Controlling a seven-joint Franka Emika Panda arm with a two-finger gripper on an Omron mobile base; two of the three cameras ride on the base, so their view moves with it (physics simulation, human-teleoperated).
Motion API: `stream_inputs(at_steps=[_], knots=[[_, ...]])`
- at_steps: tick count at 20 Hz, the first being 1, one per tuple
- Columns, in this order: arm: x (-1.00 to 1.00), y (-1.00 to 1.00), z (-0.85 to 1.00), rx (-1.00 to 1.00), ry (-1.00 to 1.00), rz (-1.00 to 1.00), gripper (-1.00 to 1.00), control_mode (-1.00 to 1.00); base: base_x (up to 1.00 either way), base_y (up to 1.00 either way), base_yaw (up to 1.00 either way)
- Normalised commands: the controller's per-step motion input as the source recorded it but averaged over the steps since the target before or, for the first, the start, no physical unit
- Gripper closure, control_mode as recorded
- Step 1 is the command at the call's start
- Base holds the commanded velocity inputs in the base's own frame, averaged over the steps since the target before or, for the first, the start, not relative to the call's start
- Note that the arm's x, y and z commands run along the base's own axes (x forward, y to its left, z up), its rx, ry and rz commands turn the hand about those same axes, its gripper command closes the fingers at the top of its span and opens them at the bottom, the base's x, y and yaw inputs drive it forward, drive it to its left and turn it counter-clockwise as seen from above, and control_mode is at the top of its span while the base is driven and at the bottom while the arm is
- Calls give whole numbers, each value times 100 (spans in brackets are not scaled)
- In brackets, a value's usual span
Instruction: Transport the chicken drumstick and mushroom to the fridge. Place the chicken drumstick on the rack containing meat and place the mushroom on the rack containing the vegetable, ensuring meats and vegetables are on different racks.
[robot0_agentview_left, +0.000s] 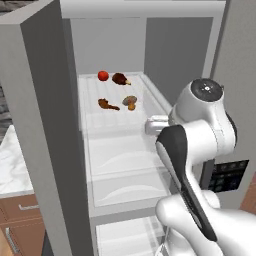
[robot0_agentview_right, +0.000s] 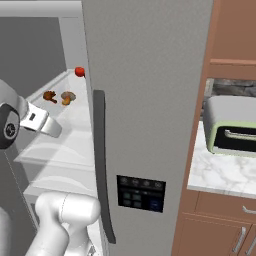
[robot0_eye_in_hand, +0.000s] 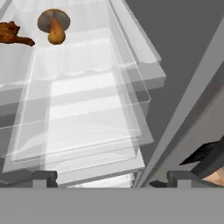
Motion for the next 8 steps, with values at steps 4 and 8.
stream_inputs(at_steps=[4,8], knots=[[-100,-10,11,0,0,1,-100,-100,0,0,0],[-100,-18,42,0,-1,2,-100,-100,0,0,0]])
